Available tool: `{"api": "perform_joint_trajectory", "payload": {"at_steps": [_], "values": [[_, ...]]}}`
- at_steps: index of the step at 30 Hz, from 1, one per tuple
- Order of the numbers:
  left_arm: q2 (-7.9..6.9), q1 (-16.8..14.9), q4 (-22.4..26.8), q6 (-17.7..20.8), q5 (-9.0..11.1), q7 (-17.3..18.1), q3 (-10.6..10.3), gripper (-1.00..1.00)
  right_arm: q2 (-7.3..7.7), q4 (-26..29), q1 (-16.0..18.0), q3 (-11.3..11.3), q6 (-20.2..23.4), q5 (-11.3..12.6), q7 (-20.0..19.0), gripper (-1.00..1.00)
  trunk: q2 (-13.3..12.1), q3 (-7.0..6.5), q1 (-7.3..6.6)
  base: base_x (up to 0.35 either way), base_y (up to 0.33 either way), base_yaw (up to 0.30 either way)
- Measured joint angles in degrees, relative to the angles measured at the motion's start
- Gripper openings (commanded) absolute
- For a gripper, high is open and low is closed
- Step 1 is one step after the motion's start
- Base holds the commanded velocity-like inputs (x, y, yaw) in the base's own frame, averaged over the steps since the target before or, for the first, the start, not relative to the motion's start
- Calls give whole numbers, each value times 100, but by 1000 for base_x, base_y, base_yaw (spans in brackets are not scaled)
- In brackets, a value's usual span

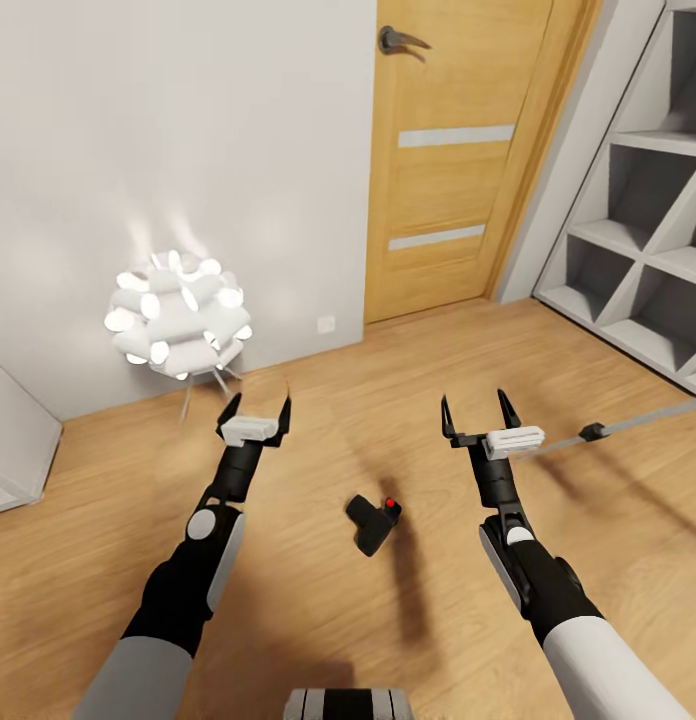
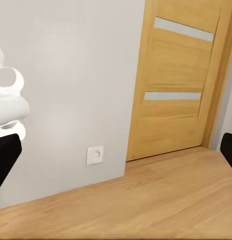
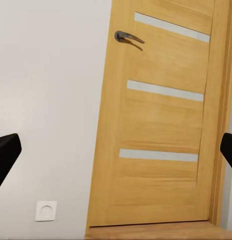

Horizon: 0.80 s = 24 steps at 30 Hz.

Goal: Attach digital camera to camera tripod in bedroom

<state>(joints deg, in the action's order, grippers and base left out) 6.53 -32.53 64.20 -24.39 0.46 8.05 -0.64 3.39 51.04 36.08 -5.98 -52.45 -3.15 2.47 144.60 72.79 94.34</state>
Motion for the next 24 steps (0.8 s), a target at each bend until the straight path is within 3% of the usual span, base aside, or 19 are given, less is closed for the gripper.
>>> {"api": "perform_joint_trajectory", "payload": {"at_steps": [7,8,12,19,24], "values": [[-25,0,-109,-533,-2,3,-1,100,0,-2,1,0,1,0,0,100,9,155,18,0,0,0],[-29,2,-260,-893,-5,8,-3,100,0,-3,1,0,1,0,0,100,11,177,21,0,0,0],[-30,-3,-602,-1473,-7,14,0,100,0,-10,1,0,1,0,0,100,16,266,31,0,0,0],[-60,-3,-907,-1832,-8,10,6,100,0,-13,1,0,1,0,0,100,26,421,49,0,0,0],[-64,-2,-944,-1858,-8,8,5,100,0,-13,1,0,1,0,0,100,32,532,62,0,0,0]]}}
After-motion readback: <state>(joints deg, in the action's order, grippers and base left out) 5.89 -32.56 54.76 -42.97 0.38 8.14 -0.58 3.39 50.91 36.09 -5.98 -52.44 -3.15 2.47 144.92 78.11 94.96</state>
